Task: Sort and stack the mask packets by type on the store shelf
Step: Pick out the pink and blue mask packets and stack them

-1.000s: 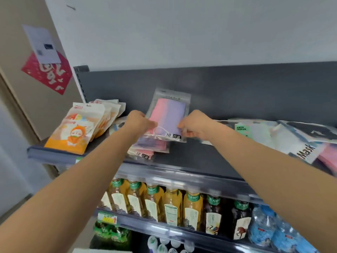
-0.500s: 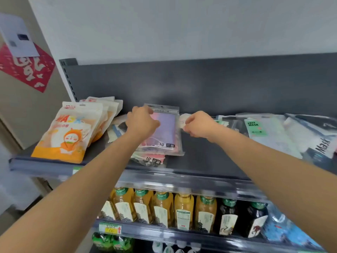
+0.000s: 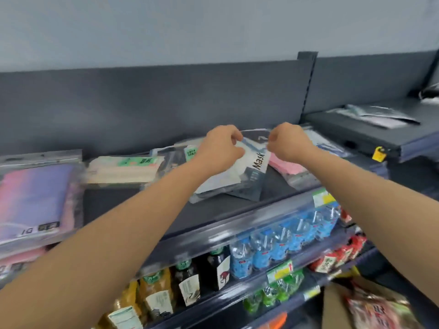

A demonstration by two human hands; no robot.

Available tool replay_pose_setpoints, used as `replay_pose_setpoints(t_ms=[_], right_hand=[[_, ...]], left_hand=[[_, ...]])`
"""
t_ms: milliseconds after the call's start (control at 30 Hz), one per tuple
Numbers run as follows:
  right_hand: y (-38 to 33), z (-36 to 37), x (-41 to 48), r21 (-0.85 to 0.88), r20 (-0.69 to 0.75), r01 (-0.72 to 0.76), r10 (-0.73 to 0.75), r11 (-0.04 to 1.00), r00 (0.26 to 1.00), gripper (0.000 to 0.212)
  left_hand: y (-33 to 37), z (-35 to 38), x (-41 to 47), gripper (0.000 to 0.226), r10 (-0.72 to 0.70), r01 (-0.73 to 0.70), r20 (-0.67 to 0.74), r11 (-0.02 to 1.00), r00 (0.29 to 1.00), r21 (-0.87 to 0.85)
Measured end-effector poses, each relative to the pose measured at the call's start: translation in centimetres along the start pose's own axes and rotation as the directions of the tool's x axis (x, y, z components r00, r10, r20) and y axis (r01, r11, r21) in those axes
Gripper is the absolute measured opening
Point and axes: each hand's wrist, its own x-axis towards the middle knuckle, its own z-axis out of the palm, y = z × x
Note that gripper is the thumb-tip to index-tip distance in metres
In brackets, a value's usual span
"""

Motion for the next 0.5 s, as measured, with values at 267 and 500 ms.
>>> replay_pose_setpoints(t_ms=[267, 500], right_hand=[[9.1, -1.4, 3.2, -0.206, 0.178, -0.029, 0.066, 0.978, 0.982, 0.032], [11.7, -0.9, 4.7, -0.199, 0.370, 0.051, 0.027, 0.979, 0.929, 0.045]], left_hand=[[4.9, 8.2, 5.0, 0.018, -0.063, 0.049, 0.255, 0.997, 0.965, 0.060], [6.0, 10.7, 6.9, 0.012, -0.323, 0.329, 0.304, 0.944, 0.896, 0.030]])
